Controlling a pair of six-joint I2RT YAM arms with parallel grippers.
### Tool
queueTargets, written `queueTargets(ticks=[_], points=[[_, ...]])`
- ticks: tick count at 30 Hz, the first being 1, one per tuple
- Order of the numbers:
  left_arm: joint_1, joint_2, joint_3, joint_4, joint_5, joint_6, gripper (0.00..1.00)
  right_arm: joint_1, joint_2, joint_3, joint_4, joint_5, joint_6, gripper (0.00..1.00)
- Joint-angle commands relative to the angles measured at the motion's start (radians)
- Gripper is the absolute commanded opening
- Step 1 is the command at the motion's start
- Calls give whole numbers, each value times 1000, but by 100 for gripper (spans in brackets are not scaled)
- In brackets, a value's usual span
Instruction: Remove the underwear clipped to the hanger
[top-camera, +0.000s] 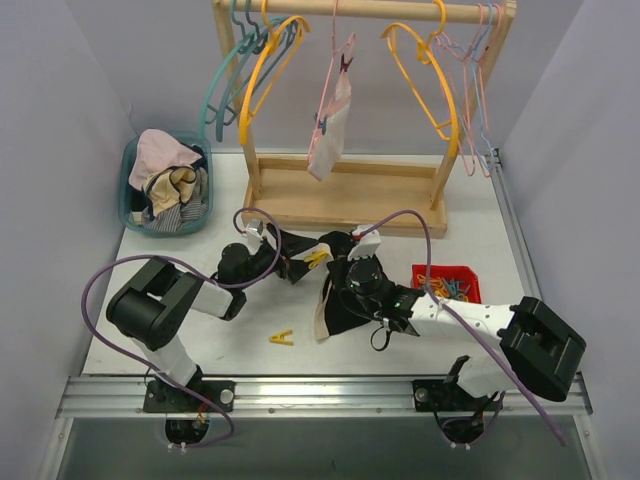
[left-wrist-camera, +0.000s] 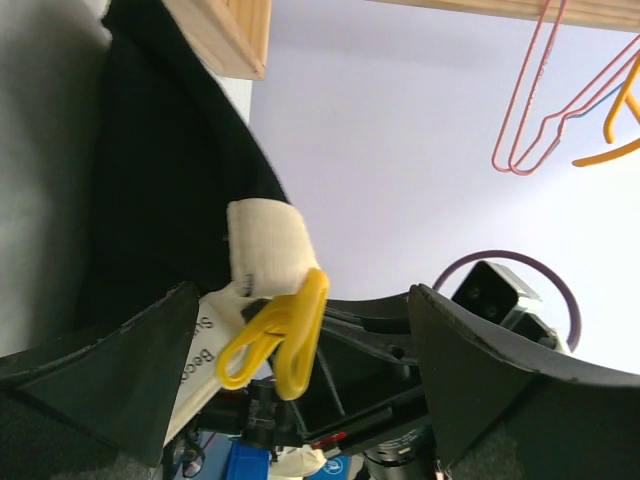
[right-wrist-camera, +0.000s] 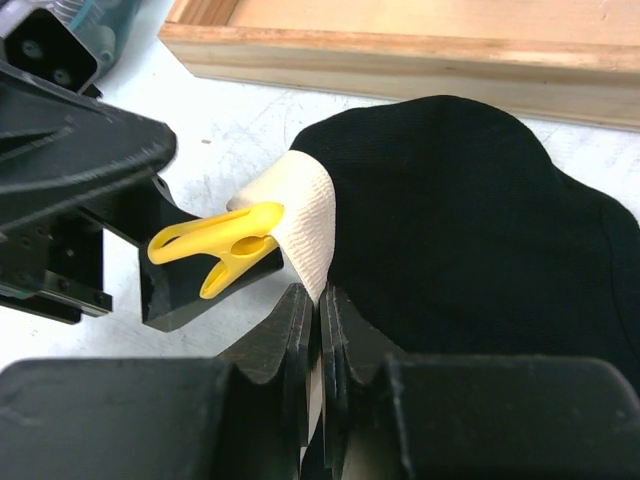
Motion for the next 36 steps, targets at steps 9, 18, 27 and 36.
queueTargets(ticks=[9, 18, 27, 36], points=[[-2, 15, 18, 166, 34, -63, 93, -4, 50, -2, 71, 23, 0, 0], [-2, 51, 6, 230, 45, -94, 77, -11, 45, -10, 77, 27, -7, 0], [0, 96, 7, 284, 48, -114, 48, -11, 18, -33, 65, 44, -8, 0], [0, 114, 10, 310, 56, -120, 12, -9, 16, -33, 59, 53, -13, 0]])
